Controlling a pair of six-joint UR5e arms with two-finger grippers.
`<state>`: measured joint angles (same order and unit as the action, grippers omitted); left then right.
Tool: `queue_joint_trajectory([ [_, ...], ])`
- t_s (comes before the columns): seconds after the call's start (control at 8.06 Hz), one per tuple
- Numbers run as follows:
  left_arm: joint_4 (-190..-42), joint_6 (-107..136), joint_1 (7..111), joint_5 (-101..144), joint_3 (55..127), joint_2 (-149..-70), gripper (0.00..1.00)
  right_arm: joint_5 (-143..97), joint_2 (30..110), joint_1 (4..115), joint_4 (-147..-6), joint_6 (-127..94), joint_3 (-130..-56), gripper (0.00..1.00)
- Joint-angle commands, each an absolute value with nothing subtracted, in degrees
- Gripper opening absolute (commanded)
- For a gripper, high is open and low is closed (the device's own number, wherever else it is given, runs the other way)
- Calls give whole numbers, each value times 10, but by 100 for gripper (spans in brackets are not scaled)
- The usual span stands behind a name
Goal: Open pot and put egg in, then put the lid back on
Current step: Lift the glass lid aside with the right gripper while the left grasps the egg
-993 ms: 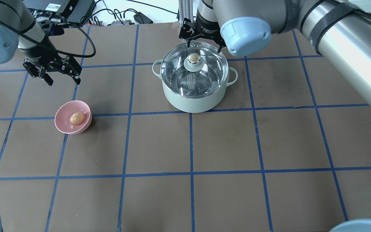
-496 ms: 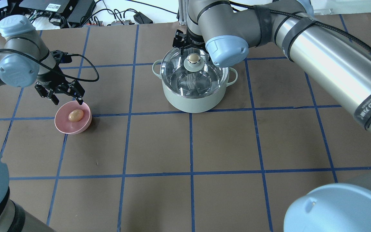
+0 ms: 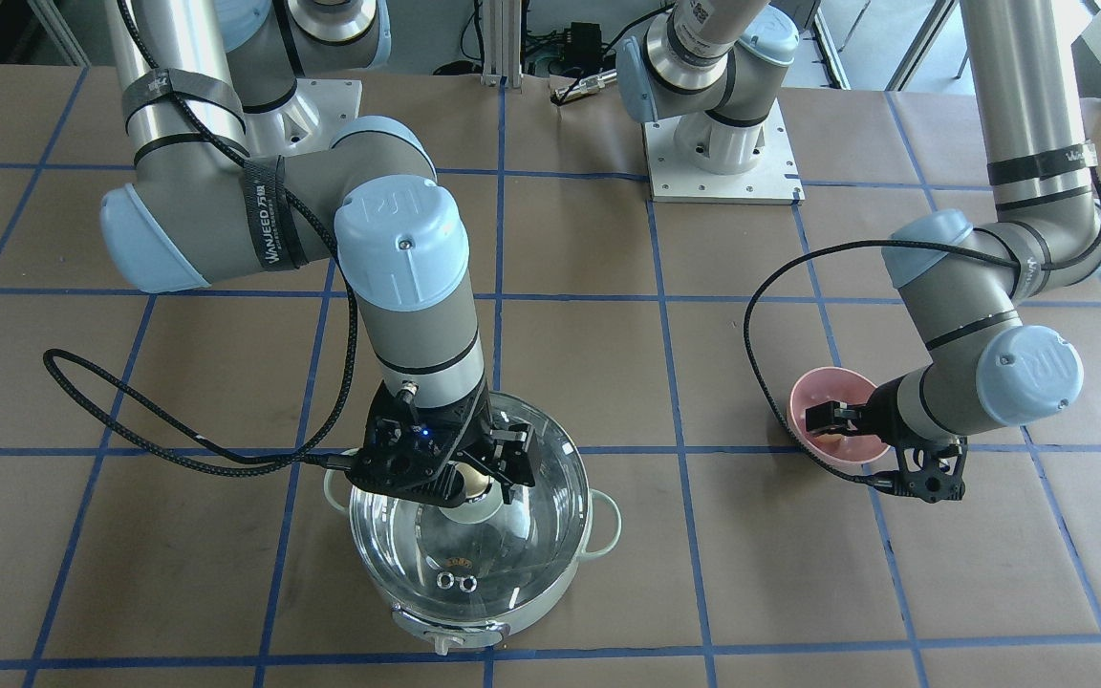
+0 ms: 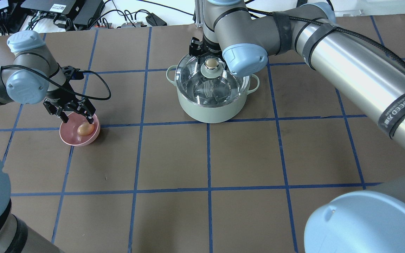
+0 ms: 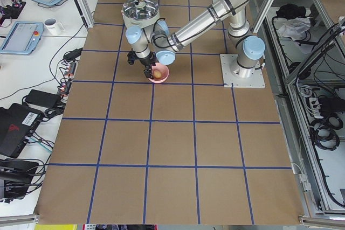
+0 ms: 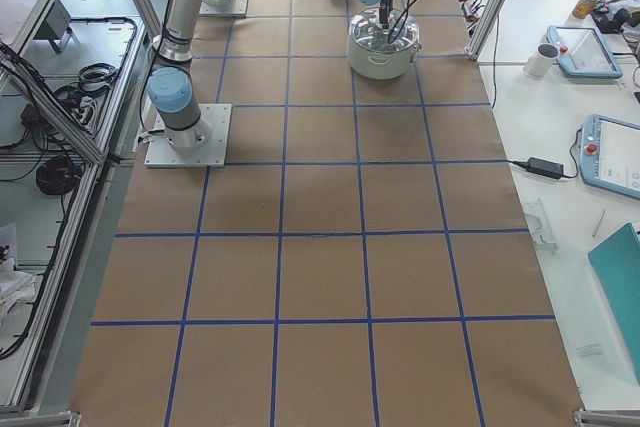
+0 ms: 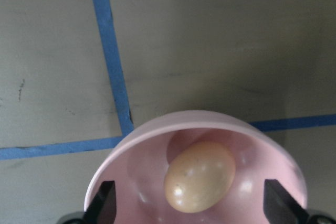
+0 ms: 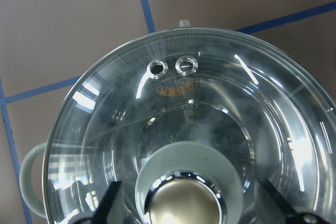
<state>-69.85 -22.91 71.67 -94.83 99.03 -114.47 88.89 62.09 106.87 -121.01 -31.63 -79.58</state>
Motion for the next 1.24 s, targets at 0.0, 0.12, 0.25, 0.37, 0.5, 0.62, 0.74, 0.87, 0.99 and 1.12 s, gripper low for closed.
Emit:
queue_joint_trajectory([
  [0.0, -710, -237, 715, -945, 991, -1146, 99, 884, 622, 1069, -1210, -318, -795, 17],
  [0.12, -710, -239, 715, -944, 991, -1151, 98, 884, 623, 1069, -1210, -316, -795, 7],
  [0.25, -710, -240, 715, -945, 993, -1154, 98, 884, 623, 1069, -1210, -314, -795, 3],
  [0.37, -710, -240, 715, -944, 993, -1157, 98, 889, 626, 1069, -1207, -312, -792, 0],
  [0.5, -706, -240, 715, -944, 993, -1162, 98, 890, 634, 1069, -1202, -310, -786, 0],
  [0.62, -704, -240, 715, -944, 993, -1164, 90, 890, 651, 1068, -1175, -296, -780, 0],
  [0.74, -703, -240, 715, -944, 993, -1165, 75, 891, 670, 1059, -1151, -244, -779, 0],
  [0.87, -703, -240, 715, -944, 992, -1166, 70, 890, 679, 1043, -1136, -225, -778, 0],
  [0.99, -703, -241, 715, -944, 993, -1166, 61, 886, 690, 1015, -1101, -183, -779, 0],
  [1.12, -703, -244, 715, -945, 993, -1167, 42, 883, 704, 988, -1080, -132, -780, 0],
])
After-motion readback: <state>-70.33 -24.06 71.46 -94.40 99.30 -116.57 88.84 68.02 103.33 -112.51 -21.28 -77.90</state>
